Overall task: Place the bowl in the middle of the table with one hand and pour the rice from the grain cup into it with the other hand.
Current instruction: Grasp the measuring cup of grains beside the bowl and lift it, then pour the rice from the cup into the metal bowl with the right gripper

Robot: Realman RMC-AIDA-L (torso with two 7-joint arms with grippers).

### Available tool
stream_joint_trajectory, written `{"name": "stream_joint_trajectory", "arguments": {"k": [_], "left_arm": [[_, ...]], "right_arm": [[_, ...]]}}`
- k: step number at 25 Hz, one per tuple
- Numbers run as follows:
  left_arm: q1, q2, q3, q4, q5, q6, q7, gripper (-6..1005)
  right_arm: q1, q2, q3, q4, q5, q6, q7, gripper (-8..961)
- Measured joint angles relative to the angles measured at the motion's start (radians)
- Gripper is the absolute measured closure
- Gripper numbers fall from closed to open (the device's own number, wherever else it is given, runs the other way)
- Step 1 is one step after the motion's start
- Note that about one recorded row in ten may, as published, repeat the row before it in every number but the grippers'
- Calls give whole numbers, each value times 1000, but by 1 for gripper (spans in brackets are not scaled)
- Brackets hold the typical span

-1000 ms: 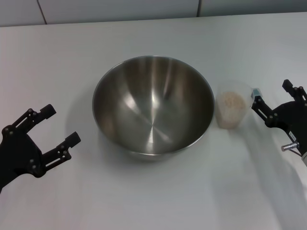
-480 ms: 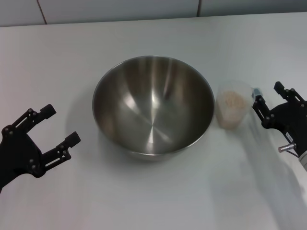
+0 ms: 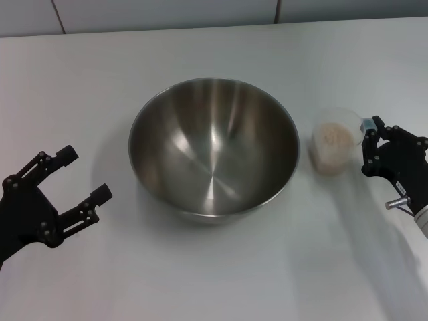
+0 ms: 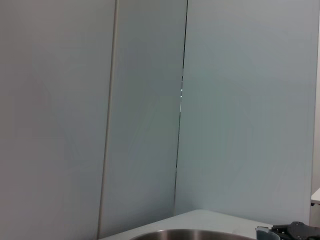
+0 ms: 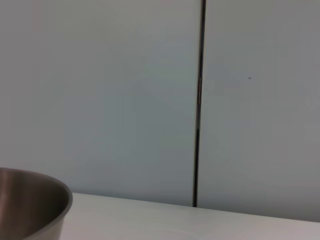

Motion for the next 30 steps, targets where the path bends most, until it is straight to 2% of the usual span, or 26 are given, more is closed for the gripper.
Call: {"name": "stream_joint_trajectory", "arguments": {"k": [6,9,12,13,21,30], "left_arm": [[0,-1,0,0,0,-1,0,136],[0,-1,0,0,0,-1,-2,136],[0,-2,0,-2,0,-3,-2,136],[0,-2,0,-2,0,-3,-2,136],[0,-3,0,-2,2,-3,-3,136],[0,-3,4,-2,7,-1,-3,137]], "right_arm": [[-7,-1,1,1,1,-12,2,860],[-12,-1,8,1,5,-33,2,859],[-18,-7,44,-8,7,-145,42,856],[-18,-7,44,-8,7,-145,42,856],[37,-10,79,-59,7,-274,120,857],[57,-9,84,-61,4,-284,124,859]]}}
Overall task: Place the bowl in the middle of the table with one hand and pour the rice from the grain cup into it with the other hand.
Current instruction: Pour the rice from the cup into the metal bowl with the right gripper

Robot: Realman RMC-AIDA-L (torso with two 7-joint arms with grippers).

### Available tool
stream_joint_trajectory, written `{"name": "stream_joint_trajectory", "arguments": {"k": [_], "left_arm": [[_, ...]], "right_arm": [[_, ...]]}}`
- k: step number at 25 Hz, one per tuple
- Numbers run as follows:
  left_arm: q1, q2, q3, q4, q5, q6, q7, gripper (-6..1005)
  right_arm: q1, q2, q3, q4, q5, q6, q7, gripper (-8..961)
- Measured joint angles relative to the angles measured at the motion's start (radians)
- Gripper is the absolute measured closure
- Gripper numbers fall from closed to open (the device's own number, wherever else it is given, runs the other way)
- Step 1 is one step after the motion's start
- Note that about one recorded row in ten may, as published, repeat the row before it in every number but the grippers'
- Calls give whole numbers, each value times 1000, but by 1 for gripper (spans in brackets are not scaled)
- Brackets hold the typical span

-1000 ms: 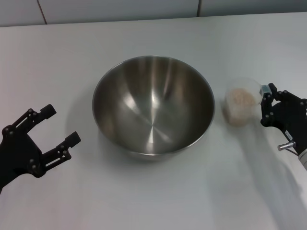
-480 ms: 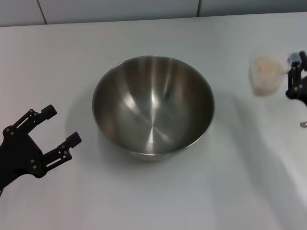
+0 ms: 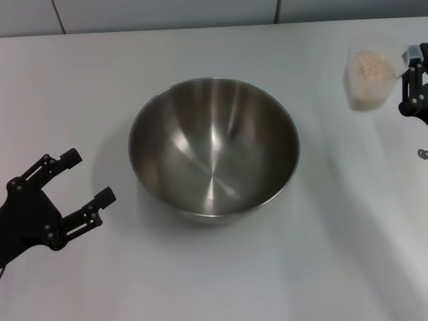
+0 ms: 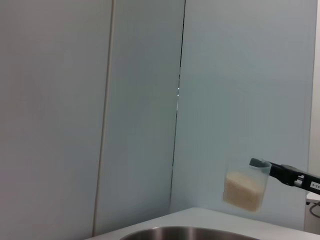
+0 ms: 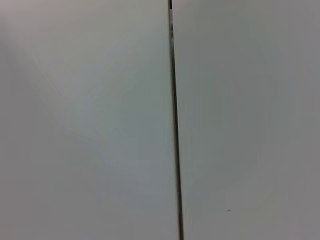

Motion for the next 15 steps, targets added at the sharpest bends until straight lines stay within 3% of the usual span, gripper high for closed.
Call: {"name": "stream_joint_trajectory", "arguments": {"k": [5,15], "left_arm": [[0,0,1,0,1,0,0,137],[4,0,5,-3,0,7,0,137]], "right_arm": [[25,-2,-8,-8,-33,-12,59,859],[185,-8,-10,-115,-369,-44,304,859]]}}
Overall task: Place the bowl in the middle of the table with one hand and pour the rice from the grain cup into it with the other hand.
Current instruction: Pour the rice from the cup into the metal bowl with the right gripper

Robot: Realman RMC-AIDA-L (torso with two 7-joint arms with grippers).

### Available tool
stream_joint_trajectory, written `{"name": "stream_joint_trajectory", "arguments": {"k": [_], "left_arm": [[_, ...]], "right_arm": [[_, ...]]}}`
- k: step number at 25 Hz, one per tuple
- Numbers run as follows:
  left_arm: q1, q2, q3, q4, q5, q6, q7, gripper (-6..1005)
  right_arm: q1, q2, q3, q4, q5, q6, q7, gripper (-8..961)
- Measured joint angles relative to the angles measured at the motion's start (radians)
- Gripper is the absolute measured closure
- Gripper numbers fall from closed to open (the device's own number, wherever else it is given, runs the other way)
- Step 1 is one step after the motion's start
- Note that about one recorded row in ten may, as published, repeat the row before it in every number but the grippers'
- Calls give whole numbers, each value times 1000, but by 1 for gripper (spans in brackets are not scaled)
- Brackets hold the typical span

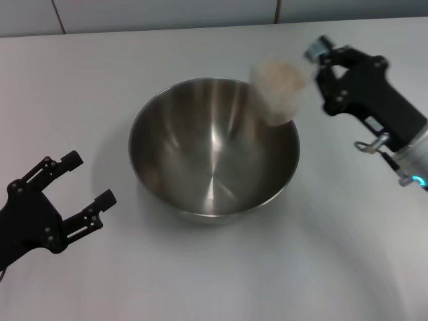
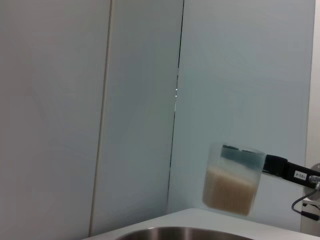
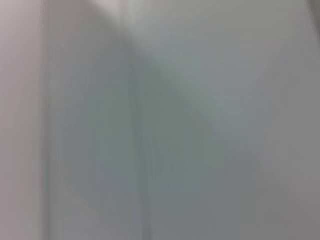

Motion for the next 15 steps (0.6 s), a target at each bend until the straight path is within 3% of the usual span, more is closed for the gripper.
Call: {"name": "stream_joint_trajectory", "arguments": {"k": [8,15], "left_arm": [[3,0,2,3,2,8,2,137],[5,0,2,1,2,10,6,137]], "right_arm": [[84,2,-7,-37,-163,33,54,860],[89,2,-21,-40,-166,40,54,860]]}}
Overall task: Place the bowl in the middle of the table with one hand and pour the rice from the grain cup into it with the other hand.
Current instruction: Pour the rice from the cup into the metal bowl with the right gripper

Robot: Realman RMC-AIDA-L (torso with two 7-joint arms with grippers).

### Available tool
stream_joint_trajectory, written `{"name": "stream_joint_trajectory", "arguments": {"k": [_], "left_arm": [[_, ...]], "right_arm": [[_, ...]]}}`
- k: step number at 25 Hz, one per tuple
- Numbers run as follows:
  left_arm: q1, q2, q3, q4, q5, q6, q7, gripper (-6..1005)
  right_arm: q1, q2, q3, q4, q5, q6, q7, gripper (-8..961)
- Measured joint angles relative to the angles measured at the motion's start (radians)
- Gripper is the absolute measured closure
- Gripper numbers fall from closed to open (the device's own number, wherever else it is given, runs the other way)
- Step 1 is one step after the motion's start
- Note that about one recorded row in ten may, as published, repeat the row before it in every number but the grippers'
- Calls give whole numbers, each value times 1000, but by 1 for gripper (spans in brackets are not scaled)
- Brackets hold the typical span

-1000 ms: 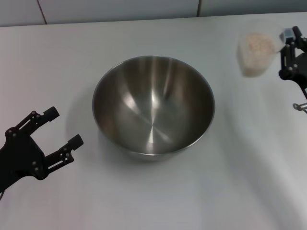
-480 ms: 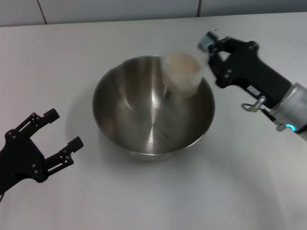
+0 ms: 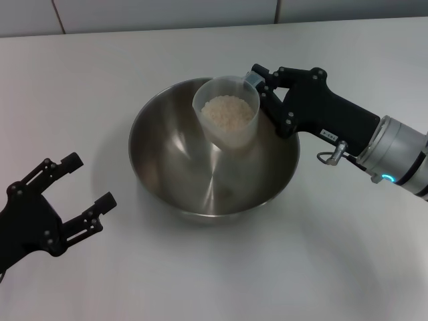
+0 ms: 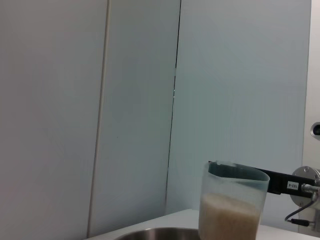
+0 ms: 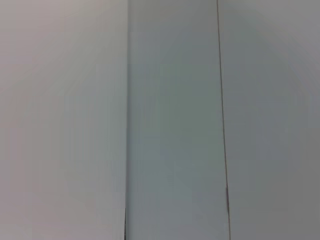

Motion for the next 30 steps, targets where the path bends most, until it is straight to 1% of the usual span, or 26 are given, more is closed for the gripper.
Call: {"name": "stream_joint_trajectory", "arguments": {"k": [2,3,4,5,6,7,8,9,10,11,12,13,14,17,18,19,20,21,22,23,24,25,27,28,29,30], "left_arm": [[0,0,0,-2,0,1,1,137],[0,0,0,-2,0,1,1,137],[0,0,0,-2,0,1,1,138],[0,0,0,-4,0,1,2,138],[0,0,0,-4,0,1,2,138],[0,0,0,-4,0,1,3,138],[1,0,0,-4,0,1,4,138],[1,0,0,-4,0,1,4,138],[2,0,0,-4,0,1,5,138],[2,0,0,-4,0,1,5,138],[2,-1,0,-5,0,0,6,138],[2,-1,0,-6,0,-4,7,138],[2,-1,0,-6,0,-4,7,138],[2,-2,-1,-6,0,-7,7,138],[2,-3,-1,-5,0,-7,7,138],[2,-3,-1,-5,0,-7,7,138],[1,-4,-2,-5,0,-7,7,138],[2,-5,-2,-5,0,-7,8,138],[1,-5,-3,-4,0,-7,8,138],[2,-6,-3,-4,0,-8,8,138],[2,-6,-3,-4,0,-8,8,138],[2,-6,-4,-3,0,-8,7,138],[2,-6,-5,-3,0,-9,6,138],[3,-6,-5,-3,0,-9,4,138],[3,-6,-5,-3,0,-9,4,138],[4,-7,-6,-4,0,-9,4,138]], "right_arm": [[2,0,-1,-5,-1,0,-14,860],[8,0,-2,-14,-3,1,-70,860],[8,0,-2,-14,-3,1,-70,860],[13,0,-6,-22,-6,1,-157,860],[13,0,-6,-22,-6,1,-157,859],[16,1,-9,-25,-6,2,-213,859],[21,1,-16,-26,-7,9,-342,859],[21,1,-16,-26,-7,9,-342,860],[25,2,-17,-24,-5,18,-458,861],[25,2,-17,-24,-5,18,-458,862],[27,3,-17,-21,-4,24,-531,863],[30,4,-16,-11,-3,34,-649,863],[30,4,-16,-11,-3,34,-649,864],[31,6,-12,27,-2,51,-857,867],[23,8,-10,65,-2,66,-1025,868],[23,8,-10,65,-2,66,-1025,869],[15,10,-11,94,-2,86,-1173,870],[15,10,-11,94,-2,86,-1173,871],[10,10,-12,113,-2,102,-1261,872],[2,11,-13,139,-2,121,-1396,872],[2,11,-13,139,-2,121,-1396,873],[-5,12,-13,155,-2,128,-1500,874],[-7,12,-13,159,-3,130,-1533,876],[-10,13,-12,167,-3,134,-1615,877],[-10,13,-12,167,-3,134,-1615,878],[-14,13,-11,168,-4,135,-1681,879]]}}
